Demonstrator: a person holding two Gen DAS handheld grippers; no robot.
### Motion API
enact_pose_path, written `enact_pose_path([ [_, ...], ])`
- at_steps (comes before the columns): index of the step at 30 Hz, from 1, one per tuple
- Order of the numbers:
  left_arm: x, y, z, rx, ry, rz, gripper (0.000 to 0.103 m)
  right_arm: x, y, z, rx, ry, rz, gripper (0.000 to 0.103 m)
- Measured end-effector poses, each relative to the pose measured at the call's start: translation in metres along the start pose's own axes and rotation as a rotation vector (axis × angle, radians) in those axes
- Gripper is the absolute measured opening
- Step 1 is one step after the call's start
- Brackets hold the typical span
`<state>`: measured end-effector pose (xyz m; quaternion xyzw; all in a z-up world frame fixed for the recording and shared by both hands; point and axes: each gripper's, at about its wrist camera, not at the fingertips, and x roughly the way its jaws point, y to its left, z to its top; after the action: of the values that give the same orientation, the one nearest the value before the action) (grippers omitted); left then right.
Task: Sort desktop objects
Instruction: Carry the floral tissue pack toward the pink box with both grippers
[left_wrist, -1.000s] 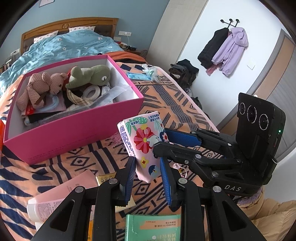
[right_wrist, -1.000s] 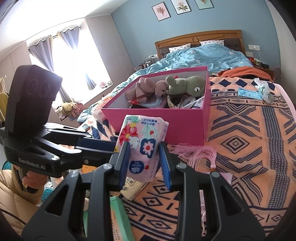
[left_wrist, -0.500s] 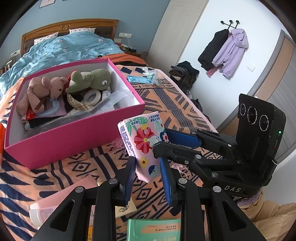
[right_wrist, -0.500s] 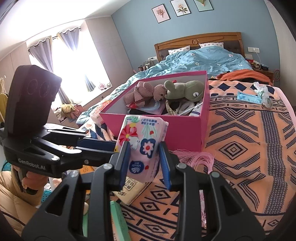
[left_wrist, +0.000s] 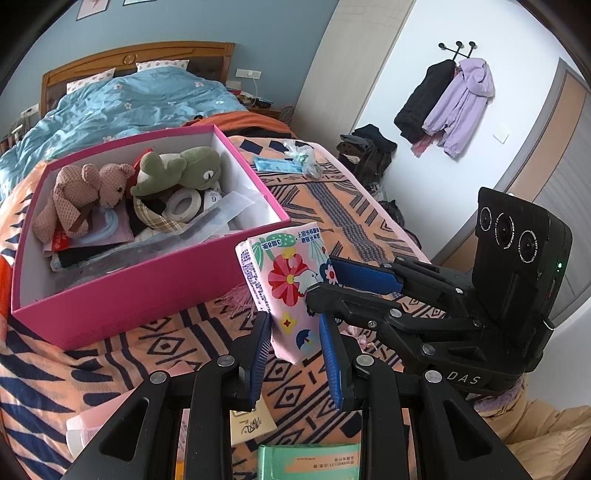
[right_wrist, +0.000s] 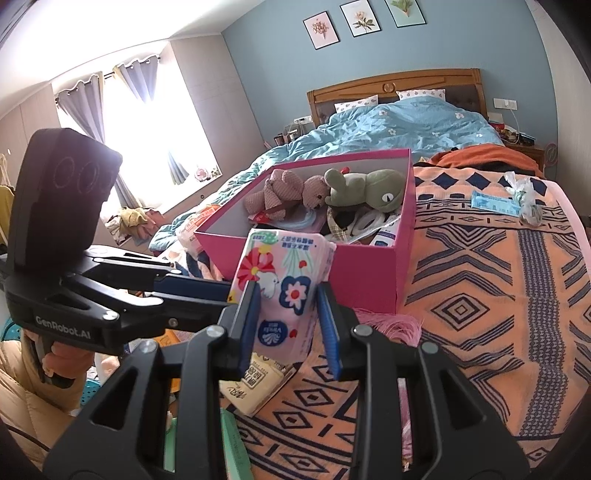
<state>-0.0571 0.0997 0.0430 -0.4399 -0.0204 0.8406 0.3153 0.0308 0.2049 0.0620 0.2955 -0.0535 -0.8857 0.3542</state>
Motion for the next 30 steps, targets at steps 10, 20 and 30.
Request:
enact_pose_path([
  [10, 0.0, 0.002, 0.005, 0.001, -0.009, 0.005, 0.026, 0.002, -0.001, 0.005, -0.001, -0.004, 0.002, 0.035],
  [20, 0.0, 0.003, 0.008, 0.002, -0.012, 0.008, 0.026, 0.004, -0.002, 0.008, -0.001, -0.004, 0.002, 0.035],
  [30, 0.001, 0.007, 0.015, 0.009, -0.023, 0.02, 0.026, 0.008, -0.005, 0.015, -0.006, -0.007, -0.001, 0.035],
])
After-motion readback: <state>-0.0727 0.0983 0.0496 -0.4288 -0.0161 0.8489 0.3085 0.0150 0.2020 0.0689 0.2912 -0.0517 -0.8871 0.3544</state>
